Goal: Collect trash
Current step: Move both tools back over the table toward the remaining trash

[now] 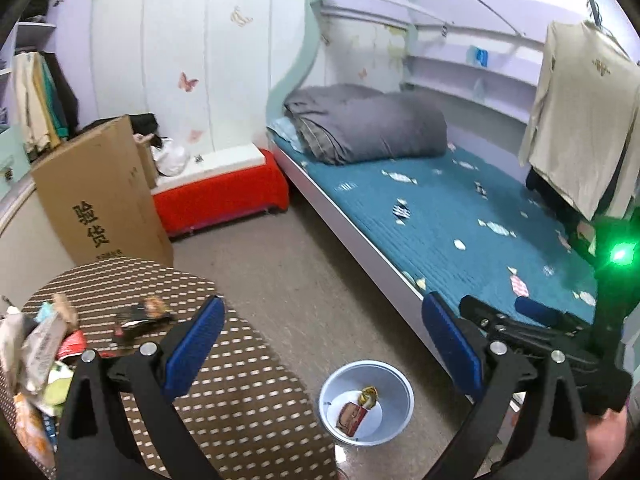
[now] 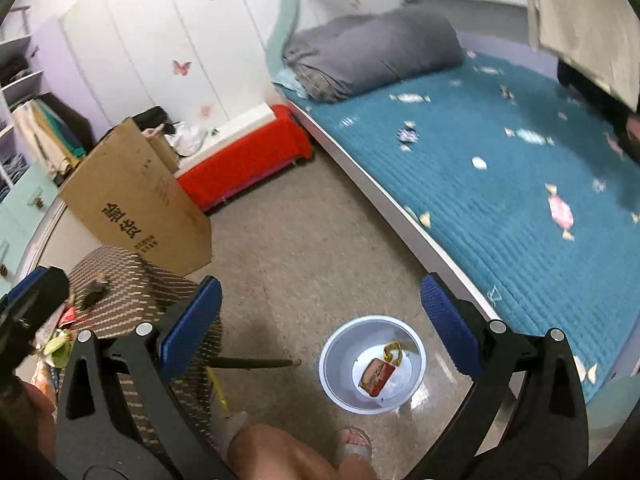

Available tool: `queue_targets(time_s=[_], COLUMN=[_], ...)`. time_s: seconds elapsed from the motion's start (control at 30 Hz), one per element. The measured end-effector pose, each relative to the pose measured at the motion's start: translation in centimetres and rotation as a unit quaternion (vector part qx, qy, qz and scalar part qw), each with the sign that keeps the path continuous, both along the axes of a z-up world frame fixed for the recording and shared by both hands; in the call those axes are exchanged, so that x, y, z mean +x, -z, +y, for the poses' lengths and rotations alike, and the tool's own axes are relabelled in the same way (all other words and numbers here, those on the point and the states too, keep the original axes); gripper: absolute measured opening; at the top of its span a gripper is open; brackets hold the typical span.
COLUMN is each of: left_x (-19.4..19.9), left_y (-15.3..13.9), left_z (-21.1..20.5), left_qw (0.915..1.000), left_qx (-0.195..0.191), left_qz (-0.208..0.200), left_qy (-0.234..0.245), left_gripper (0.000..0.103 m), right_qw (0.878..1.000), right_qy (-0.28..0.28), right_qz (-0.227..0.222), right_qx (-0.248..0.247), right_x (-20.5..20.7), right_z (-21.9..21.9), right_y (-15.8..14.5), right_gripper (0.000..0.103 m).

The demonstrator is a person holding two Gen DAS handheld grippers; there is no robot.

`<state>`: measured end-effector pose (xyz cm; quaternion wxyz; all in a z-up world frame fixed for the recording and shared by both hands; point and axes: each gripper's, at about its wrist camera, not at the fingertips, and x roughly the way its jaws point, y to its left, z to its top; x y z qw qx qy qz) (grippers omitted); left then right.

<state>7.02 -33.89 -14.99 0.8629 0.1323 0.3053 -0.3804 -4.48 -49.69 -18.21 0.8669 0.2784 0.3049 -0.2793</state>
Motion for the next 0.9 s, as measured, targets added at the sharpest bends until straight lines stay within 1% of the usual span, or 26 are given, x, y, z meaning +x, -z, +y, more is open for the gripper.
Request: queue_targets(time_s=[0.2,0.3,0.5,0.73,0.83,0.9], left_x=[0.3,0.5,1.1,1.9,2.5,2.8], left_y=[-2.6,-3.9,-5.1,-5.6,-5.4,-4.9], left_z=[4.6,7.7,13.4,20.3,23.1,25.3], left_qw=[0.9988,0.9971,0.9919,0.9826,0.9773,0.9732], left_qx=[-0.029,-0.042,-0.060,-0.069,-0.069,-0.064], left_qz=[-0.018,-0.027,-0.039,-0.053,-0.051,-0.052], left_qy=[-0.036,-0.058,-0.105,-0.164,-0.194,-0.215], left_gripper=[0.097,0.098,0.098,0.098,0.098,0.098], right_qw=[0.998,0.996,0.989,0.980,0.976,0.974], right_qy=[-0.033,-0.058,-0.108,-0.158,-0.176,-0.190], right_qz=[-0.020,-0.032,-0.046,-0.054,-0.047,-0.036], right_qx=[-0.039,-0.055,-0.086,-0.109,-0.120,-0.117], right_x=[0.8,1.5,3.2,5.6,7.0,8.2], right_z=[3.8,6.2,10.5,14.6,16.3,17.3], right_y=[-4.2,-6.2,-9.0,-10.4,-10.1,-9.4], right_gripper=[0.097,0.097,0.097,0.097,0.097,0.097])
